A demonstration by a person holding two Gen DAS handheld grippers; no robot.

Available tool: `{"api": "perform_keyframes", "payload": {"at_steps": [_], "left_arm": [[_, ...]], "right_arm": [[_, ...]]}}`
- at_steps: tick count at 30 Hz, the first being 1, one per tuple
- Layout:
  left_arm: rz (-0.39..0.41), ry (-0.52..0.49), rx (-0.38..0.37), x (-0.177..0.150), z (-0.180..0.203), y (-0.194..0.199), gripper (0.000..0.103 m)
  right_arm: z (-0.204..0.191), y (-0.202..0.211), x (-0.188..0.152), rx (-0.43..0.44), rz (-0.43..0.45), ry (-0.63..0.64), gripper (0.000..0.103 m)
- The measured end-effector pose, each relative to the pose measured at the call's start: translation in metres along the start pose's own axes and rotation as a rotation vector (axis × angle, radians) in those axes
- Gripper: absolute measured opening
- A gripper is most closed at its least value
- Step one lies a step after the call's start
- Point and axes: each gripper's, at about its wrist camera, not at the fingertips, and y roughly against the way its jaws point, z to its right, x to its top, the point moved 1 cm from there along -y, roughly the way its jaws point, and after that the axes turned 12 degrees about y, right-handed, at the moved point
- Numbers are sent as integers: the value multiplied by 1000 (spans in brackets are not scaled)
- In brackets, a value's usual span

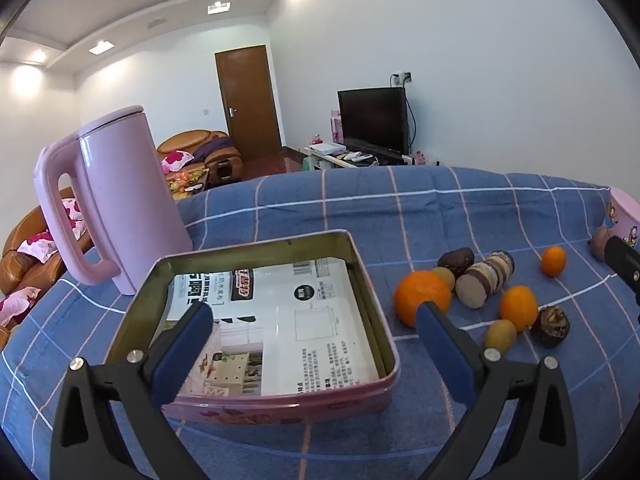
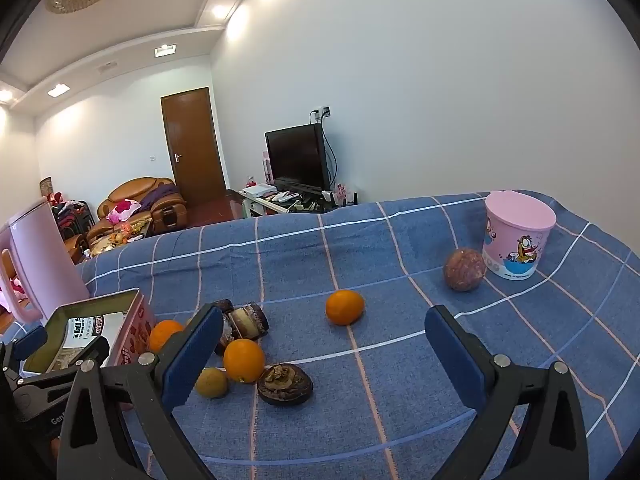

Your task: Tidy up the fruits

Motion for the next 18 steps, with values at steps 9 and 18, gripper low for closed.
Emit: {"api": "perform_keyframes", "payload": {"at_steps": [9, 18], "left_arm": [[-3, -3, 4, 0, -2, 0, 103], [-3, 1, 3, 0, -2, -1, 103]], "right_arm": [[0, 0, 0, 6, -3, 3, 102], [0, 0, 0, 6, -3, 3, 102]]}}
